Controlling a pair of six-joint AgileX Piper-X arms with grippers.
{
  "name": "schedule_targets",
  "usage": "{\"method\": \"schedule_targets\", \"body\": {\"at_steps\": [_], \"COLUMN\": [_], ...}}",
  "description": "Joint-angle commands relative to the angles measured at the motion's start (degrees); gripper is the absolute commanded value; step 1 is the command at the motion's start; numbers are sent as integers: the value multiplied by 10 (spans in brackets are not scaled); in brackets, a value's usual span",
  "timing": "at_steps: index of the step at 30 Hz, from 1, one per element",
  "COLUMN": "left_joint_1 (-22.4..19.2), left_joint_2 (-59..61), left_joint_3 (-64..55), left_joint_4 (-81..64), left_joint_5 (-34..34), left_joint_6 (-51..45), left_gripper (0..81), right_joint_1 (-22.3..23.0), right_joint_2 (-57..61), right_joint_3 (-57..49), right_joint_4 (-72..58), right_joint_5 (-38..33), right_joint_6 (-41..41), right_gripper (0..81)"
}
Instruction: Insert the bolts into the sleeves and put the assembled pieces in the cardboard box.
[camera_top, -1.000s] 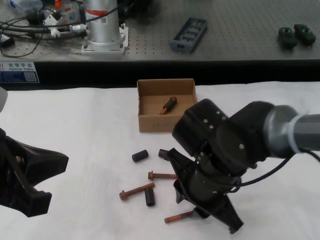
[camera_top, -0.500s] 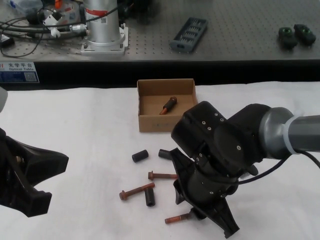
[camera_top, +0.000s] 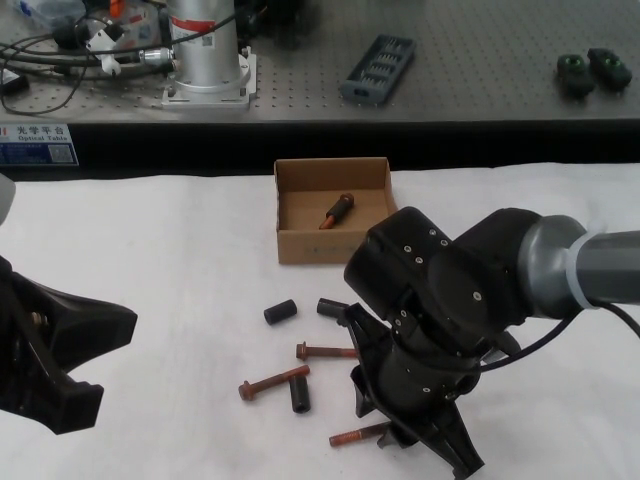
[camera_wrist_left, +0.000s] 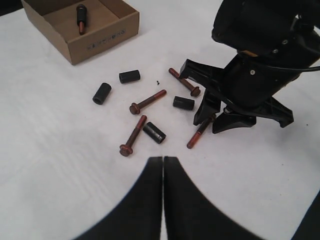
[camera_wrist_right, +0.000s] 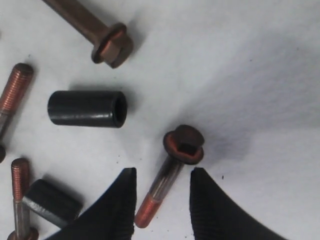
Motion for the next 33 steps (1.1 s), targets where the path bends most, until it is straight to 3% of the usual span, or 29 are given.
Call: {"method": "schedule_targets", "body": {"at_steps": [1, 23, 27, 30, 33], "left_joint_1": [0, 0, 0, 0, 0], "left_joint_2": [-4, -4, -4, -4, -3], "left_joint_3": [0, 0, 0, 0, 0], "left_joint_4": [-4, -4, -4, -4, -4], "left_joint_5": [1, 1, 1, 1, 1], "left_joint_6": [0, 7, 13, 15, 15], "left_gripper": [7, 7, 7, 7, 7], "right_joint_1": [-4, -13, -20, -27, -33], "right_joint_2": [0, 32, 32, 31, 29], "right_joint_3": [-4, -3, -3, -3, -3], "right_joint_4": [5, -1, -1, -7, -29], "right_joint_5": [13, 16, 18, 18, 6], "right_joint_6": [2, 23, 23, 8, -41], "right_gripper": [275, 272, 154, 1, 29]}}
